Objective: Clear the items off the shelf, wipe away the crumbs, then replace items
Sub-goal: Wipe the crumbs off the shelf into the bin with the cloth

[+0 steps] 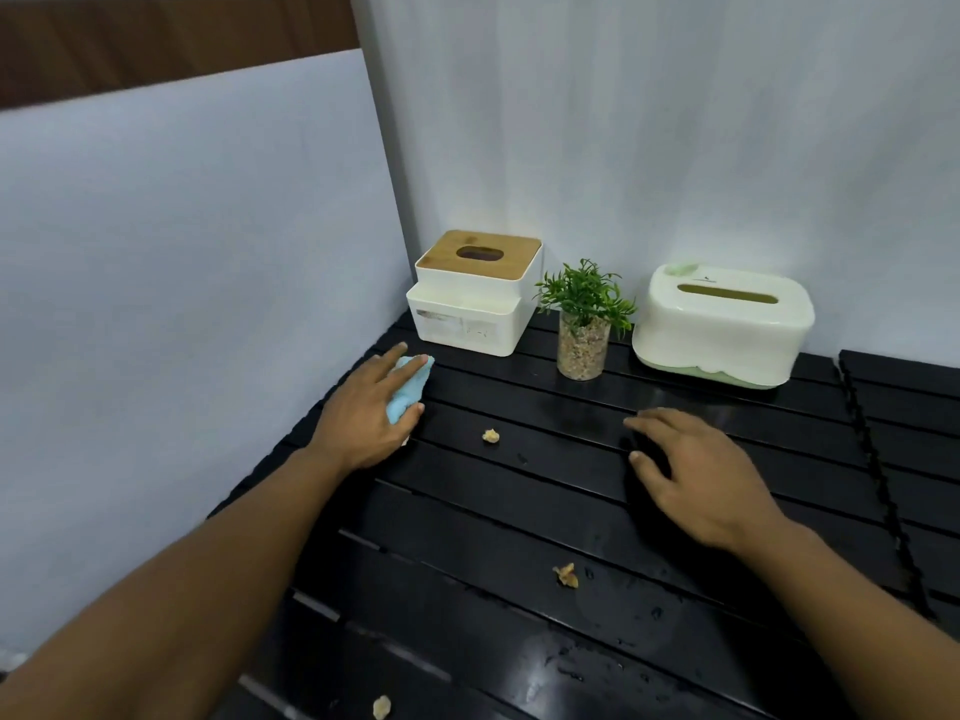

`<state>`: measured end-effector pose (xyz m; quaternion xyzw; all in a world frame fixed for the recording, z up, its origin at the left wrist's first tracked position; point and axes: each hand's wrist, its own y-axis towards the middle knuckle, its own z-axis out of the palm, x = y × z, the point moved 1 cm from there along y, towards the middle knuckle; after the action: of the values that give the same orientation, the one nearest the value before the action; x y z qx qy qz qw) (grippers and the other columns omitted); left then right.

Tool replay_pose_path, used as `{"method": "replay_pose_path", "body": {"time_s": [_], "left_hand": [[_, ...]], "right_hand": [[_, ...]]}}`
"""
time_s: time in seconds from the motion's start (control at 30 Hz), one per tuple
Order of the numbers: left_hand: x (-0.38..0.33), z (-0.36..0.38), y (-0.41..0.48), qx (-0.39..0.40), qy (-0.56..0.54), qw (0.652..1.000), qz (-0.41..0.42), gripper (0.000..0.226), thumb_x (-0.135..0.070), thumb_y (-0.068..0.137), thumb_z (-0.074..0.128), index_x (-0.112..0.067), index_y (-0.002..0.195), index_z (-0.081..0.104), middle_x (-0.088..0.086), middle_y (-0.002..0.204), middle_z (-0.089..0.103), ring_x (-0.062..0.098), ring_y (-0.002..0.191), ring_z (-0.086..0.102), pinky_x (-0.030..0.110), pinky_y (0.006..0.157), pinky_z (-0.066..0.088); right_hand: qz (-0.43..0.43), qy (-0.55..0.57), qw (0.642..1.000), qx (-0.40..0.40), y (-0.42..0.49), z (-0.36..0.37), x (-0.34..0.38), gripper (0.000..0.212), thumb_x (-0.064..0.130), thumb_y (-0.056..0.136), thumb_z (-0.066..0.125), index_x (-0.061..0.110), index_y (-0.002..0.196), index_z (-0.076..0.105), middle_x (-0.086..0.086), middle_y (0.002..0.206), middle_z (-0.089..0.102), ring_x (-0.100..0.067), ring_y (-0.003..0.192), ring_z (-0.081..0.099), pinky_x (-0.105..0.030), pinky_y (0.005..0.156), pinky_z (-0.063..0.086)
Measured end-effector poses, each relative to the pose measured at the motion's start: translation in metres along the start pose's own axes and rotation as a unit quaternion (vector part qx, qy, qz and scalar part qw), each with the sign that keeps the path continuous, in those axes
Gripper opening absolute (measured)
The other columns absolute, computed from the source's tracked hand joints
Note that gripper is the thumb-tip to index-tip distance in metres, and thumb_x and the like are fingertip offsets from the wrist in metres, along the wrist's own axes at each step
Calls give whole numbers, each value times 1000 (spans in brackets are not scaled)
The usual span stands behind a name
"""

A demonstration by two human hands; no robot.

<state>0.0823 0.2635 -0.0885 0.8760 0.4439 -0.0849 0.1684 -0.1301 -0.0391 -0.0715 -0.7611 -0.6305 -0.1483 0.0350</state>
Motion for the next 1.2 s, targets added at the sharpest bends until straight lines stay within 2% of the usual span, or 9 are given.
{"method": "replay_pose_path", "body": {"time_s": [0.1,0.23,0.43,0.5,0.6,0.67,0.87,1.0,1.2], "left_hand": [[0,1,6,25,-5,1000,-2,60,-59,81,40,-38,137,45,-11,148,41,17,133,41,41,107,36],[-8,5,-5,-52,-16,999,-1,43,-50,82,47,-34,120,60,-15,123,58,13,111,56,31,87,47],[-10,-1,-16,-78,19,996,49,37,-48,81,51,-33,112,66,-12,110,59,11,97,57,28,73,47],[2,-5,-12,-73,20,997,21,41,-46,81,48,-30,115,65,-9,117,58,16,102,57,32,78,47],[13,-4,-9,-48,17,999,-9,53,-45,79,41,-34,129,55,-3,139,51,22,121,50,42,97,43],[3,0,-8,-31,14,999,-13,55,-42,80,41,-36,134,52,-1,142,50,21,127,48,40,104,38],[-50,17,-31,3,-15,999,39,51,-43,86,32,-36,131,55,-9,133,54,19,113,52,33,93,41],[-107,23,-57,12,-64,995,76,48,-40,84,36,-35,126,60,-11,127,58,16,103,54,32,91,45],[-188,32,-97,64,-150,968,191,42,-32,90,43,-39,129,56,-25,130,53,-3,117,46,20,99,36]], "right_hand": [[-5,-43,999,9,-3,12,8,47,41,93,43,21,134,51,-2,138,48,-23,127,44,-37,109,31],[9,-42,999,-9,-7,15,11,46,41,93,41,22,133,52,-2,138,48,-23,129,42,-38,112,29],[9,-38,999,9,-5,13,13,48,42,94,40,22,137,47,-2,143,44,-22,136,36,-36,114,23],[17,-30,999,31,-5,9,15,51,43,94,41,23,142,42,-3,149,37,-22,140,30,-34,115,20],[8,-29,997,75,-11,8,24,59,49,94,39,25,148,30,-7,157,22,-25,145,17,-38,119,12],[-3,-50,996,80,-15,11,27,61,52,94,34,25,149,26,-8,158,18,-26,146,13,-39,120,9],[-10,-60,996,65,-25,16,26,59,51,97,25,23,149,26,-9,158,20,-26,146,14,-39,120,8],[-31,-66,996,58,-38,3,21,54,45,99,26,21,147,30,-5,155,29,-22,145,19,-38,120,6],[82,-43,996,-9,-85,-33,-40,48,33,98,33,20,144,37,-3,150,37,-20,143,25,-40,119,12]]}}
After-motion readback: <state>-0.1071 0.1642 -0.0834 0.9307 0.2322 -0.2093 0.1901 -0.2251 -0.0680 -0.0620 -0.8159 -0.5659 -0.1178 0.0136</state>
